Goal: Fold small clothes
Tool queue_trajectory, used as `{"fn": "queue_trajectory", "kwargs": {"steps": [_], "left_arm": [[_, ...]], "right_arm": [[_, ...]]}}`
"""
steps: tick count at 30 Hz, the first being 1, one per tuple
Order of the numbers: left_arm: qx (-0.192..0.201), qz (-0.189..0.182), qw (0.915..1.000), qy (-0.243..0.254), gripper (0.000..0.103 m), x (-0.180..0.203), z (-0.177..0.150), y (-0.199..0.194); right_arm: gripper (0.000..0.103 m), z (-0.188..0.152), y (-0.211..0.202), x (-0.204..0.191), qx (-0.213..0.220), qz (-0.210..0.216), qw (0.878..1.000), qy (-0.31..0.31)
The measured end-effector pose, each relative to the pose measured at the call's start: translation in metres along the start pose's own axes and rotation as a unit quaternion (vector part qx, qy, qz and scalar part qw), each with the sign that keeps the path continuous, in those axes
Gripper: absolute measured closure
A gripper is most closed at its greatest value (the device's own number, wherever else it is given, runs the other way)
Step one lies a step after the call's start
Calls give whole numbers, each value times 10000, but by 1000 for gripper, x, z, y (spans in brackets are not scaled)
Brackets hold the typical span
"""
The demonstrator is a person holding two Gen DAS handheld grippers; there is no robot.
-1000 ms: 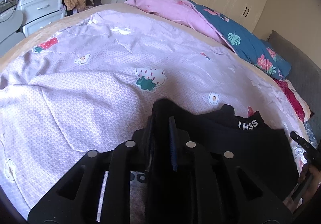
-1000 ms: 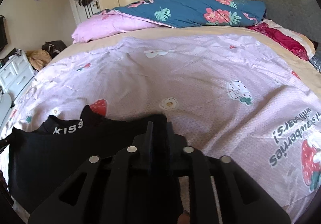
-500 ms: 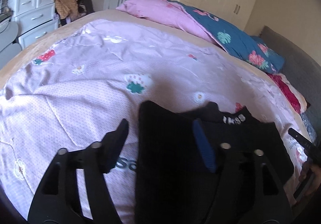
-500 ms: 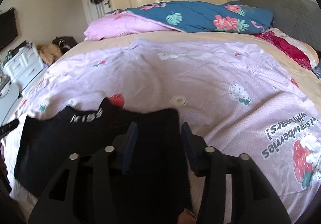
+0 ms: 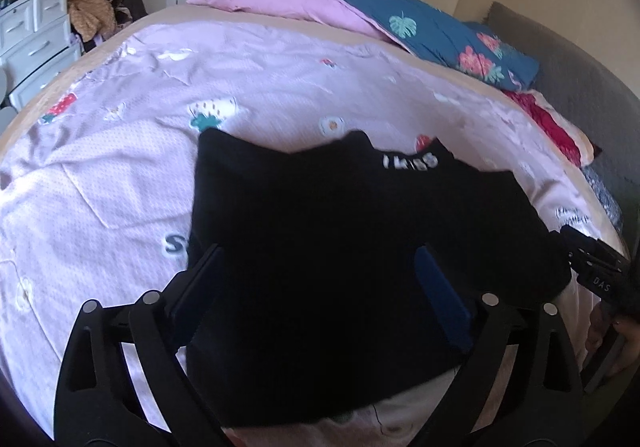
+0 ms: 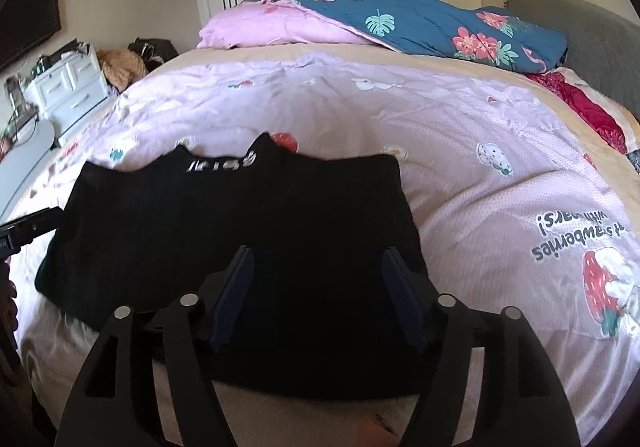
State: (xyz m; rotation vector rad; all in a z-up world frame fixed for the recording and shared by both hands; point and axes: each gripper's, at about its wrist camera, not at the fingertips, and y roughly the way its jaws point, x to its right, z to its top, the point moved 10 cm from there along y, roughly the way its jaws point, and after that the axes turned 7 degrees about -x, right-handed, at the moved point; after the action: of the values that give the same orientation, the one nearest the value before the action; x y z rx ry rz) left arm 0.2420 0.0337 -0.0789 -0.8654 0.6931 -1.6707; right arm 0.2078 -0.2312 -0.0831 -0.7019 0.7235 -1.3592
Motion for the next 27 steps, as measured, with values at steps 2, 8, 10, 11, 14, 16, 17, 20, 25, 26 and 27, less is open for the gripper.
{"fn": "queue_trajectory", "kwargs": {"steps": [2, 8, 10, 11, 14, 16, 17, 20, 25, 26, 27], "left_arm": [[-115, 5, 9999, 20, 15, 1, -9, 2], [-559, 118, 9983, 106, 15, -3, -37, 18], [-641, 140, 9978, 120, 15, -4, -42, 21], [-681, 163, 9975, 128, 15, -5, -45, 23], [-732, 169, 9971, 101, 15, -7, -51, 25], [-768, 193, 9968, 89, 15, -8, -55, 26], [-785, 197, 9967, 79, 15, -8, -57, 27], [-804, 221, 9965, 64, 15, -9, -60, 26], [-832, 280, 9961, 79, 15, -8, -65, 21], [-830, 284, 9961, 71, 15, -8, -65, 21], [-824, 282, 9962, 52, 15, -8, -65, 19]], "right_arm": [[32, -7, 2, -2, -91, 10, 10000, -21], [32, -30, 10, -7, -431, -96, 9990, 11], [32, -40, 15, -2, -617, -194, 9979, 106], [32, -44, 18, 0, -698, -198, 9972, 156], [28, -55, 27, 6, -877, -186, 9954, 339], [27, -59, 29, 6, -894, -178, 9951, 374], [27, -60, 29, 5, -895, -202, 9952, 352], [26, -62, 27, 5, -896, -237, 9951, 342], [22, -65, 19, 6, -837, -214, 9954, 409], [20, -66, 17, 6, -810, -197, 9956, 433], [17, -66, 15, 6, -790, -187, 9957, 448]]}}
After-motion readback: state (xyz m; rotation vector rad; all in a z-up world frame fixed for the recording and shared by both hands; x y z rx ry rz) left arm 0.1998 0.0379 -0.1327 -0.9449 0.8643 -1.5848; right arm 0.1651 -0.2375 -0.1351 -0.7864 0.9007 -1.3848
